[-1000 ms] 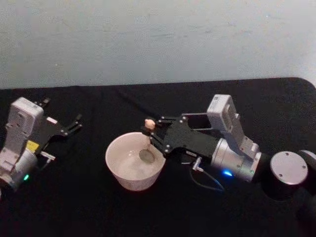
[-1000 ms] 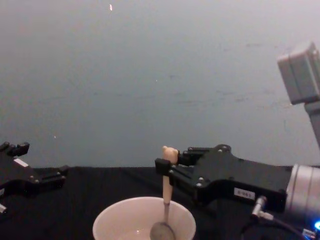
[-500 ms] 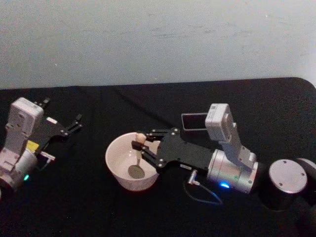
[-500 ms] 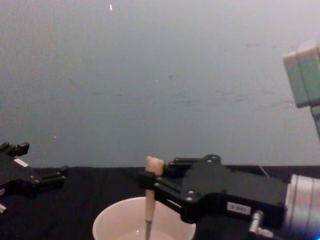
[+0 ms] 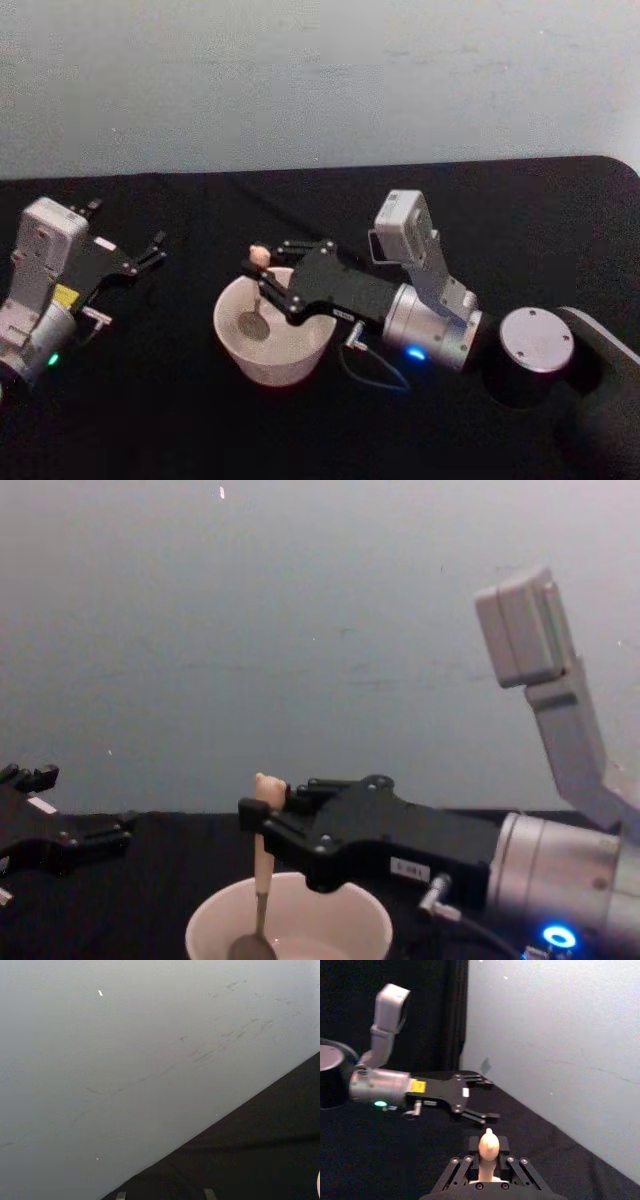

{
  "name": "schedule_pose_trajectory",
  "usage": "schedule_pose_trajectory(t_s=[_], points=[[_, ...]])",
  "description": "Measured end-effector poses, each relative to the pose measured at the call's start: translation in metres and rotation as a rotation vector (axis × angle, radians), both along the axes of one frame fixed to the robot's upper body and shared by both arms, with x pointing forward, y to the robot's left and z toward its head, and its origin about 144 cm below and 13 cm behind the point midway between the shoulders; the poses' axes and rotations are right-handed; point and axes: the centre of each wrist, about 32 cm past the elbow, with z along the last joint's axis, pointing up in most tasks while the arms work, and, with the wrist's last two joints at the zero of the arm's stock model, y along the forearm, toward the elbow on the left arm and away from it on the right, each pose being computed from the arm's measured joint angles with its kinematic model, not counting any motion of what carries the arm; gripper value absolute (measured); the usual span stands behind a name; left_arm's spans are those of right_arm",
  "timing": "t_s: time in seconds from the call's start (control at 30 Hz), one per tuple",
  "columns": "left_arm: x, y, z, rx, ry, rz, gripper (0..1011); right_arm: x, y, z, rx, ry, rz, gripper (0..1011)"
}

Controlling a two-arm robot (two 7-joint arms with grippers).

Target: Pick up the stirring spoon with one hand, stir inside the cup, then place it back in its original position.

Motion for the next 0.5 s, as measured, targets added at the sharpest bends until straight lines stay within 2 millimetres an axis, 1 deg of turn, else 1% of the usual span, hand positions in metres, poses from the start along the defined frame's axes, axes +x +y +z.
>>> schedule_pose_trajectory(t_s=[0.2, 0.5], points=[[0.0, 0.0, 0.0, 0.0, 0.0, 0.0, 1002, 0.0077, 0.0024, -0.001, -0.003, -0.001, -0.052, 212], [0.0, 0.0, 0.0, 0.0, 0.0, 0.0, 1001, 0.0105, -0.0057, -0.0014, -0.015, 0.002, -0.105, 212]])
